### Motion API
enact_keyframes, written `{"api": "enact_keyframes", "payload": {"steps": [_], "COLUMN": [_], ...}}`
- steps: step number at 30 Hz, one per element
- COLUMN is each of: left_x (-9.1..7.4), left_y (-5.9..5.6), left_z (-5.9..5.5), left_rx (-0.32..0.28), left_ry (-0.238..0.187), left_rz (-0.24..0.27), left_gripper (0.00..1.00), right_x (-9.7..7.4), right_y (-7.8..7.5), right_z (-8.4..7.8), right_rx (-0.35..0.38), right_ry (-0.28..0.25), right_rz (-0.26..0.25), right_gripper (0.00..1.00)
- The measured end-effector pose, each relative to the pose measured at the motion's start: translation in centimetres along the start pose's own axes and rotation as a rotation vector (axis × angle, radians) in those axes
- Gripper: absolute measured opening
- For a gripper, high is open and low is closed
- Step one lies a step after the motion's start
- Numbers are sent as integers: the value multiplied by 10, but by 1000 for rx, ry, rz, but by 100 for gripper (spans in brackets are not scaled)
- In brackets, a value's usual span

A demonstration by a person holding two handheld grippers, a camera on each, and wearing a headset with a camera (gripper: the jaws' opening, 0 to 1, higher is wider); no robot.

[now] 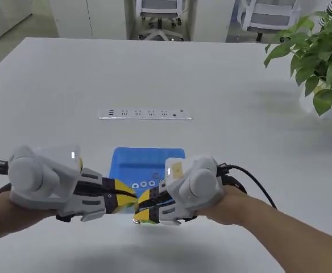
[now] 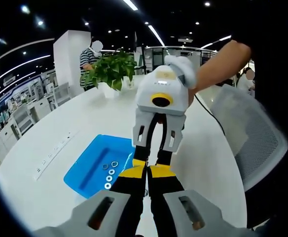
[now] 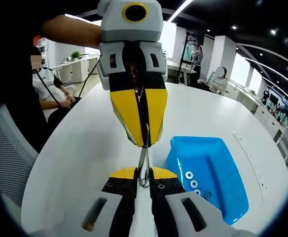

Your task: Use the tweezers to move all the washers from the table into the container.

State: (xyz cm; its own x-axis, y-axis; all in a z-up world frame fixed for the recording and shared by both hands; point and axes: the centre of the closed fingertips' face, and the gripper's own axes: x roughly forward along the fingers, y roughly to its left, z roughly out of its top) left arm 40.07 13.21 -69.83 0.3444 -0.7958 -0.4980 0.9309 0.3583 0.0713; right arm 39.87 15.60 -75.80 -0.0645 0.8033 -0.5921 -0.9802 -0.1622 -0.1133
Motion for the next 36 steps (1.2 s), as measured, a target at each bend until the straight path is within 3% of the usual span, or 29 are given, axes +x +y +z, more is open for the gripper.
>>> {"api": "enact_keyframes", "payload": {"steps": [15, 36], "left_x": [0, 2], "left_y": [-1, -1], "left_z": [1, 1], "left_rx": [3, 6], "left_ry": [7, 9], "left_rz": [-2, -3], "left_gripper": [5, 5], "right_x": [1, 0], "right_y": [1, 0], "right_z": [-1, -1], "right_rx": [24, 100], "right_ry": [1, -25], "right_rz": [21, 6], "right_gripper": [9, 9]}}
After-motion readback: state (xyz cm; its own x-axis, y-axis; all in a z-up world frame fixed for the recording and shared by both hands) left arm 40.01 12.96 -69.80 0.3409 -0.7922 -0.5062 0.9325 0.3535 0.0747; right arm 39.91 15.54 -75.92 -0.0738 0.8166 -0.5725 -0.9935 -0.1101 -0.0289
